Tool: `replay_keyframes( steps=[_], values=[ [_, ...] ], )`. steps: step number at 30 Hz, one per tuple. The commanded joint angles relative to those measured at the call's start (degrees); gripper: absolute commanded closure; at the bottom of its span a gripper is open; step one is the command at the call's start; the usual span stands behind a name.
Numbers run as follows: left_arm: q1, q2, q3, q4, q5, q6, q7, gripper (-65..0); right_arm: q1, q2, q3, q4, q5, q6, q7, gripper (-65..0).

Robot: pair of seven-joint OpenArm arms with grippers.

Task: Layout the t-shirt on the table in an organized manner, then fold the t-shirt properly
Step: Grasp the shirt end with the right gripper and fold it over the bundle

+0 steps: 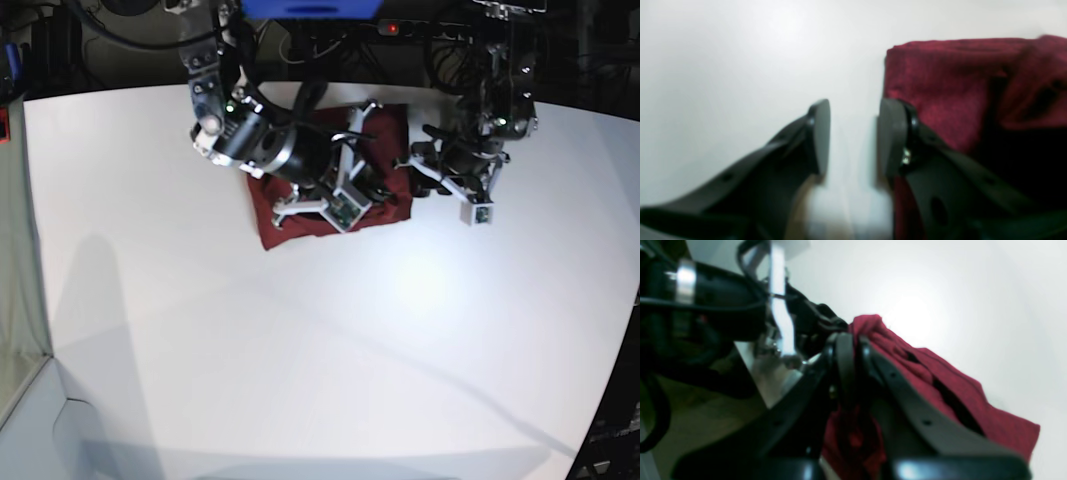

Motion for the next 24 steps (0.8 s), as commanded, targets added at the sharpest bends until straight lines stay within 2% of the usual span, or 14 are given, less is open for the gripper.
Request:
replay_keyframes(
  steps=[1, 8, 14, 24],
  values=[
    [0.1, -0.2, -0.1, 0.7, 0.0, 0.2, 0.6, -24.0, 0.9, -0.6, -0.2, 0.3, 1.2, 0.0, 1.6, 0.0],
    [0.1, -0.2, -0.1, 0.8, -0.1, 0.2, 0.7, -24.0, 4.6, -0.6, -0.3, -3.2, 2.1, 0.0, 1.6, 0.0],
    [0.1, -0.2, -0.1, 0.7, -0.1, 0.2, 0.7, -24.0, 7.8, -0.6, -0.5, -3.5, 7.6, 0.0, 1.2, 0.0],
    [0.1, -0.3, -0.1, 0.7, -0.1, 0.2, 0.6, -24.0, 9.0, -0.6, -0.5, -10.6, 8.0, 0.0, 1.7, 0.0]
  ],
)
